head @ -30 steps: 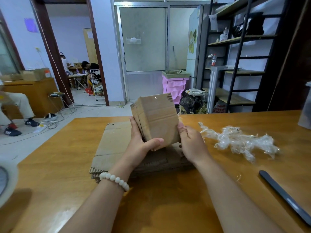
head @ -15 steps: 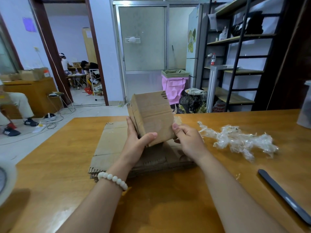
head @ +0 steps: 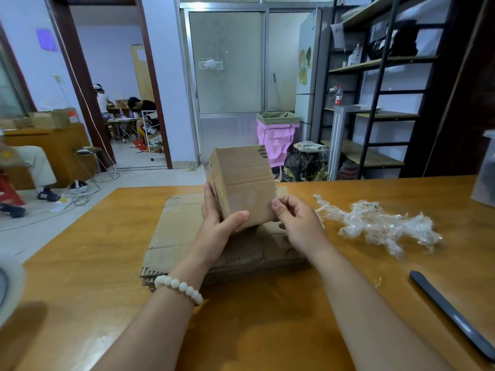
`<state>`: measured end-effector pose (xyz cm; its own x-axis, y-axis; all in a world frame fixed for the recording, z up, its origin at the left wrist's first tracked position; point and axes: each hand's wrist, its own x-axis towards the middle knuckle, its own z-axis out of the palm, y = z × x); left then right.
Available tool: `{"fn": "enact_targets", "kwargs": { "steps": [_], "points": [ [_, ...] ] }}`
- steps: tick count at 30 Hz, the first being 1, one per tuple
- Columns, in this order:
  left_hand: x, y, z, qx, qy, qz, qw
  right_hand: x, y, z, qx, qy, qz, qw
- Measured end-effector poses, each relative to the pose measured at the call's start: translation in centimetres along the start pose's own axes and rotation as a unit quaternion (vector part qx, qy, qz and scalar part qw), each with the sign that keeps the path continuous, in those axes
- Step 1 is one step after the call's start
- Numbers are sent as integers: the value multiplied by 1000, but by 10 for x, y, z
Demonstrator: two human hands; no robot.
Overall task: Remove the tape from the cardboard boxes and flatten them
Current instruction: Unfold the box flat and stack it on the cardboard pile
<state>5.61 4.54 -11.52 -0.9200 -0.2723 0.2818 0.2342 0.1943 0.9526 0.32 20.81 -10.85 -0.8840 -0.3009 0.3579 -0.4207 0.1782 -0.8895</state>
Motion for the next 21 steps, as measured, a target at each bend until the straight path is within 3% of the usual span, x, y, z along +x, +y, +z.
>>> {"fn": "enact_targets", "kwargs": {
  "steps": [3, 7, 10, 15, 21],
  "points": [
    [0, -1, -1, -6, -2, -2, 1000, 0, -1, 0, -23, 18, 3, 1000],
    [0, -1, -1, -24, 10, -1, 1000, -5, -5, 1, 49, 43, -2, 998],
    [0, -3, 0, -5, 2, 9, 1000, -5, -5, 5, -9, 59, -18, 998],
    [0, -1, 5, -44, 31, 25, 998, -1, -5, 5, 35, 83, -7, 996],
    [-1, 0, 4, -60, 29, 15, 998, -5, -7, 4, -14, 98, -27, 995]
  ]
}}
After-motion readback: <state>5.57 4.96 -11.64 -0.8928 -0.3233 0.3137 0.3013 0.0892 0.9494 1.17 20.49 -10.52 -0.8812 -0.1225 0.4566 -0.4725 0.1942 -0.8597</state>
